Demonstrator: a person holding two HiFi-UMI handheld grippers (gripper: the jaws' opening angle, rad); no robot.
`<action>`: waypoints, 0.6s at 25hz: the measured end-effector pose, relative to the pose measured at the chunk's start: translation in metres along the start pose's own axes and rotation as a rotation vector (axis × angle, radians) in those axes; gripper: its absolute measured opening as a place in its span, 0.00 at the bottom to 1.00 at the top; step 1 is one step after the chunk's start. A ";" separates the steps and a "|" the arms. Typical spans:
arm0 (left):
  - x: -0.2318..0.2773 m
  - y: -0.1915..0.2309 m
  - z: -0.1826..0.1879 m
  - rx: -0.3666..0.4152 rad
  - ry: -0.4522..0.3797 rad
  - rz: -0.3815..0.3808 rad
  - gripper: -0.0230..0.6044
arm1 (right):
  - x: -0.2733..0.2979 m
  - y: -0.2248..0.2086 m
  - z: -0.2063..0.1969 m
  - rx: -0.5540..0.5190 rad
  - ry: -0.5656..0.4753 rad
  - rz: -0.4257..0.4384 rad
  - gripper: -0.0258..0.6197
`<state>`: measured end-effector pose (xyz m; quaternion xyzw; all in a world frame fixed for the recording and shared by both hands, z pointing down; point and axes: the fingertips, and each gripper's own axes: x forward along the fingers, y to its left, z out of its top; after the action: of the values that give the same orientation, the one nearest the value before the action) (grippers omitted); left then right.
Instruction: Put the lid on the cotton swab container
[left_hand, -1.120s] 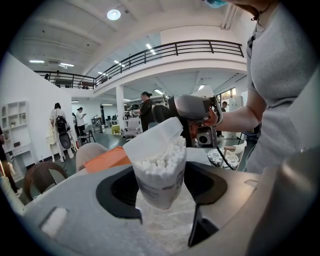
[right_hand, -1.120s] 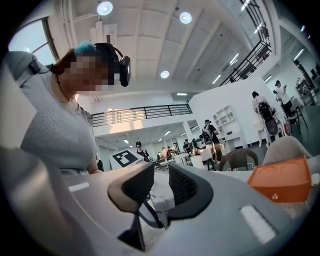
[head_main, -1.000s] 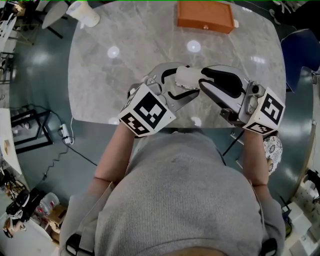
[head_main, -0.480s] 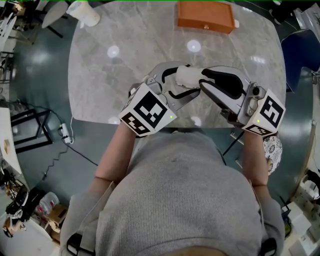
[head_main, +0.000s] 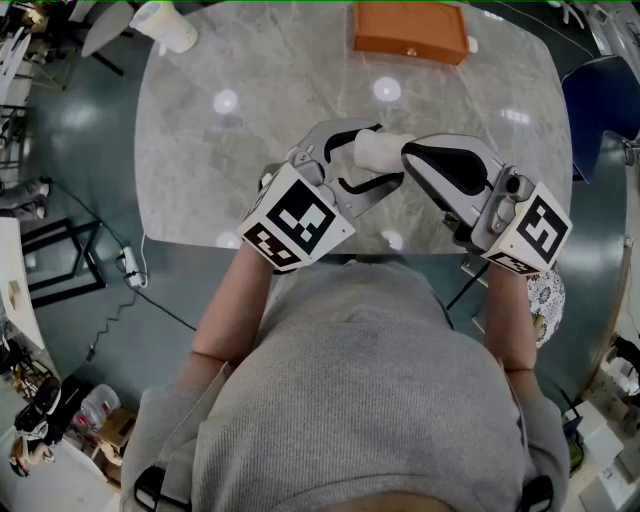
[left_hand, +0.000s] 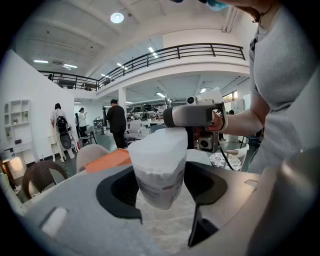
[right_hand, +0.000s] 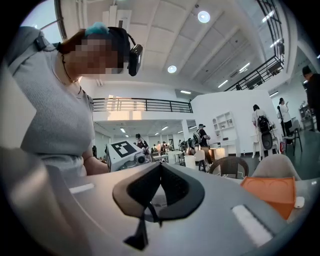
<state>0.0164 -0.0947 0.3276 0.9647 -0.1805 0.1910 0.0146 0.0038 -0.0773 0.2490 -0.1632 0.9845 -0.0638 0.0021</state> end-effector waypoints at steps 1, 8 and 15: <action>0.000 0.000 0.000 -0.002 -0.003 -0.004 0.47 | 0.000 0.000 0.000 -0.007 0.003 -0.003 0.04; 0.001 0.002 0.001 -0.011 -0.004 -0.009 0.47 | 0.004 0.003 -0.002 -0.088 0.054 -0.020 0.04; 0.001 0.005 0.006 -0.019 -0.032 -0.001 0.47 | 0.010 0.003 0.001 -0.153 0.105 -0.049 0.04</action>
<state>0.0178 -0.1008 0.3223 0.9675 -0.1821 0.1739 0.0212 -0.0071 -0.0777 0.2474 -0.1833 0.9810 0.0033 -0.0636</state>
